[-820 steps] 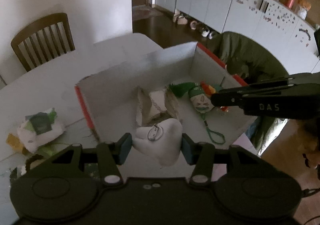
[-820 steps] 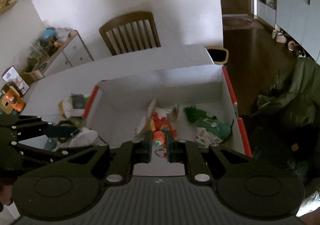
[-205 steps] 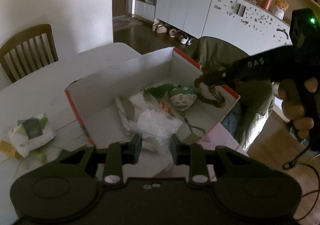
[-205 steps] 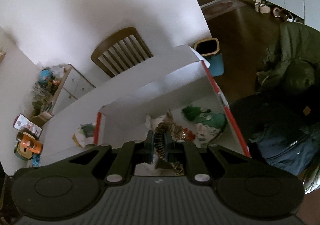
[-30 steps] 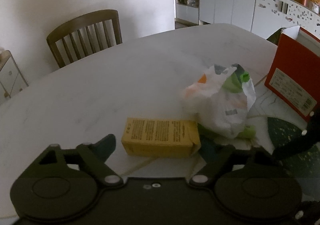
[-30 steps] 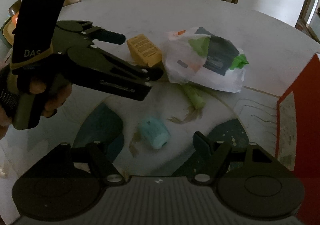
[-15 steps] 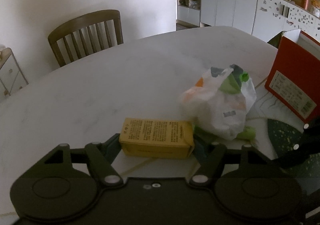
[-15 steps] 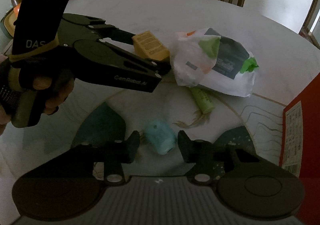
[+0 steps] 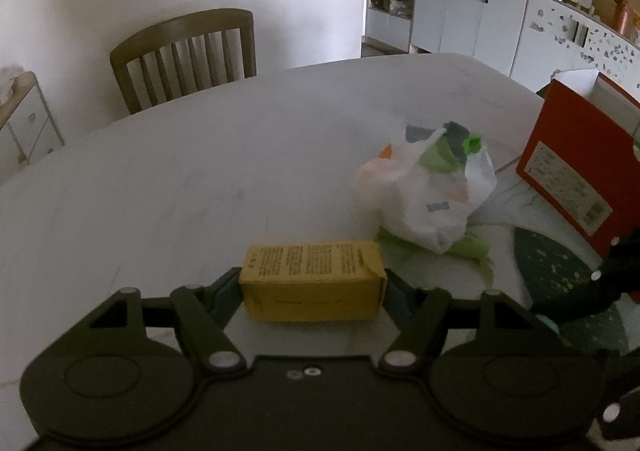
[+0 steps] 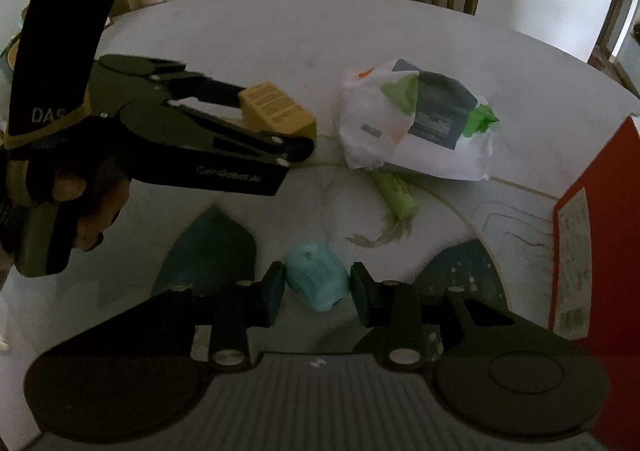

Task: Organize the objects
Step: 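Grasp the yellow box with the left tool while the right tool grasps the light-blue item, then carry the yellow box and light-blue item over the cardboard box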

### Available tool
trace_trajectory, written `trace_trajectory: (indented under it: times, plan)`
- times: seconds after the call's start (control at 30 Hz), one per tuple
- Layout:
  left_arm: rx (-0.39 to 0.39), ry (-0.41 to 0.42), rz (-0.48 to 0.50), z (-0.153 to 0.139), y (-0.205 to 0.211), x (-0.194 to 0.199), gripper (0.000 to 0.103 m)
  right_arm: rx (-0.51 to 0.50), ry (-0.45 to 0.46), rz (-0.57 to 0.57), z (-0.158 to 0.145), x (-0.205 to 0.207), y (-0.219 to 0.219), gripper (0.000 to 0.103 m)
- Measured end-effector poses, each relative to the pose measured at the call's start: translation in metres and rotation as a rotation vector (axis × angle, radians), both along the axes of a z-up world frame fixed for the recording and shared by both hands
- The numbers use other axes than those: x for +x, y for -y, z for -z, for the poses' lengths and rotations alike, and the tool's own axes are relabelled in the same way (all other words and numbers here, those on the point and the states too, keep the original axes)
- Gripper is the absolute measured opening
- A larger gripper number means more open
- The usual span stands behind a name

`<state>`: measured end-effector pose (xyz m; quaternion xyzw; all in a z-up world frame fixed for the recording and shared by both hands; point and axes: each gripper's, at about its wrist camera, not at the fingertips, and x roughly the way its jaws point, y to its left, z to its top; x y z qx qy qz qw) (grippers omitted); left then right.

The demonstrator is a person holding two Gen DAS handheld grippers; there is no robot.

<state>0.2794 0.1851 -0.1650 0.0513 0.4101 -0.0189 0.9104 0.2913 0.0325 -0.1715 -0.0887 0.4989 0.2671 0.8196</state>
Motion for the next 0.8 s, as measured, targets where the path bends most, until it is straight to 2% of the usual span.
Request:
trace_trajectory:
  times: [0.27,0.5,0.8]
  plan:
    - [-0.021,0.0,-0.02,-0.019,0.012,-0.026,0.07,0.058,-0.006,0.039,-0.027,-0.011,0.023,0.035]
    - [-0.028,0.004,-0.061,-0.043,0.027,-0.047,0.07,0.099,0.006,0.065,-0.051,-0.038,0.048,0.035]
    - [-0.027,0.013,-0.081,-0.078,0.064,-0.074,0.07,0.147,0.026,0.068,-0.084,-0.059,0.084,0.035]
